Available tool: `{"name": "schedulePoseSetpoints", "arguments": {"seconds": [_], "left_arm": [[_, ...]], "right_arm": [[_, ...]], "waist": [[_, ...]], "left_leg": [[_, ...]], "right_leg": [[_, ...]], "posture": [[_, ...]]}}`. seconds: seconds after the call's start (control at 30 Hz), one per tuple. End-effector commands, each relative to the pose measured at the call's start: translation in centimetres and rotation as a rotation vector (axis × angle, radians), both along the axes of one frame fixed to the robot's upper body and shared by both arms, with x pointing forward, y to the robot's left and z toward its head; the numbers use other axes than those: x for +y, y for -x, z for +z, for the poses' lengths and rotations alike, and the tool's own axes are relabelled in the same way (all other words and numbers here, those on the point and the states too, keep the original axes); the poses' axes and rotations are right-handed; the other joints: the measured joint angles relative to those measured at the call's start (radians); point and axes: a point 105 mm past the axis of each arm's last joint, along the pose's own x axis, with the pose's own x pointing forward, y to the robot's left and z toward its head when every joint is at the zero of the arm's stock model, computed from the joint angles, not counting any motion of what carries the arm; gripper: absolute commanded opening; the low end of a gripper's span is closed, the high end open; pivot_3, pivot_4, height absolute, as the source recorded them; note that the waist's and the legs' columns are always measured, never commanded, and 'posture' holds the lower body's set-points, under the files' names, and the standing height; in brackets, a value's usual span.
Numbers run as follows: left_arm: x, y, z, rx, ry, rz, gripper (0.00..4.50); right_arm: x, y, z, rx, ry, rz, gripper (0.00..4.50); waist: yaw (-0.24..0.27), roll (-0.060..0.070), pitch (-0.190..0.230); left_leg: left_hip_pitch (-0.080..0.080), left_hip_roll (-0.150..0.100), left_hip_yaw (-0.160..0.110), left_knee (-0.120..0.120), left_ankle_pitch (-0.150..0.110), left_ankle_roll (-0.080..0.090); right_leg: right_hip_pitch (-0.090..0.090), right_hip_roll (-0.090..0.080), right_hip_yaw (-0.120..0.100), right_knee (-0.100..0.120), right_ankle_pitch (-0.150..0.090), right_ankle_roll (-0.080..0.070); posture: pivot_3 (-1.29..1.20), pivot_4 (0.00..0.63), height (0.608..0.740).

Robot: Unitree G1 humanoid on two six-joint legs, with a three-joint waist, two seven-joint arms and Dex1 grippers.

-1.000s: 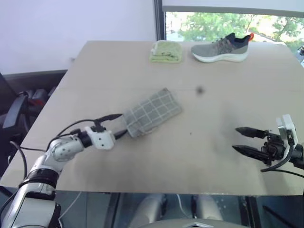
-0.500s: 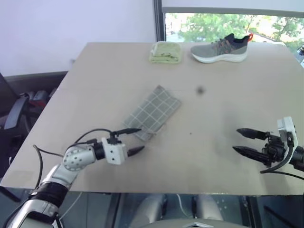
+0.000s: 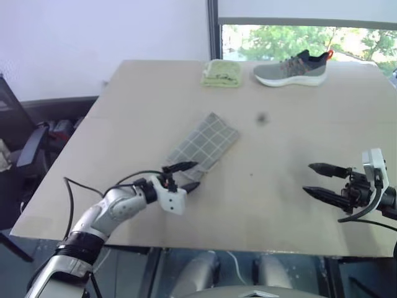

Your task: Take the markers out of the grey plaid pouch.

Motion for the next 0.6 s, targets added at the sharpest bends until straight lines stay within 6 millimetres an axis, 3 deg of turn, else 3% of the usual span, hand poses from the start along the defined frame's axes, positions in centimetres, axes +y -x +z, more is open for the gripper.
{"name": "schedulePoseSetpoints", "arguments": {"seconds": [0.03, 0.33, 0.5, 0.6], "left_arm": [[2.7, -0.9, -3.2, 0.098, -0.113, 0.153, 3.42], [3.3, -2.1, -3.2, 0.187, 0.12, 0.382, 3.42], [3.6, -1.7, -4.0, 0.258, 0.142, 0.448, 3.42], [3.5, -1.5, -4.1, 0.268, 0.13, 0.449, 2.6]], "right_arm": [[0.3, -0.2, 0.9, -0.05, 0.002, 0.012, 4.36], [0.3, -0.3, 0.8, -0.057, 0.002, 0.005, 4.36], [0.4, -0.4, 0.7, -0.059, 0.001, 0.004, 4.36], [0.4, -0.5, 0.7, -0.061, 0.001, 0.004, 4.36]], "waist": [[-0.001, 0.0, 0.0], [-0.001, 0.002, -0.001], [-0.001, 0.001, -0.002], [-0.003, 0.001, -0.002]], "left_leg": [[0.0, 0.0, 0.0, 0.0, 0.0, 0.0], [0.001, 0.001, 0.0, 0.0, 0.0, 0.0], [0.001, 0.001, 0.0, -0.001, 0.0, 0.0], [0.001, 0.002, 0.0, -0.001, 0.0, 0.0]], "right_leg": [[0.0, 0.0, 0.0, 0.0, 0.0, 0.0], [0.0, 0.001, 0.0, 0.0, 0.0, 0.0], [0.0, 0.001, 0.0, 0.0, 0.0, 0.0], [0.0, 0.001, 0.001, 0.0, 0.0, 0.0]], "posture": [[0.0, 0.15, 0.74], [0.0, 0.15, 0.74], [0.0, 0.15, 0.74], [0.0, 0.15, 0.74]]}}
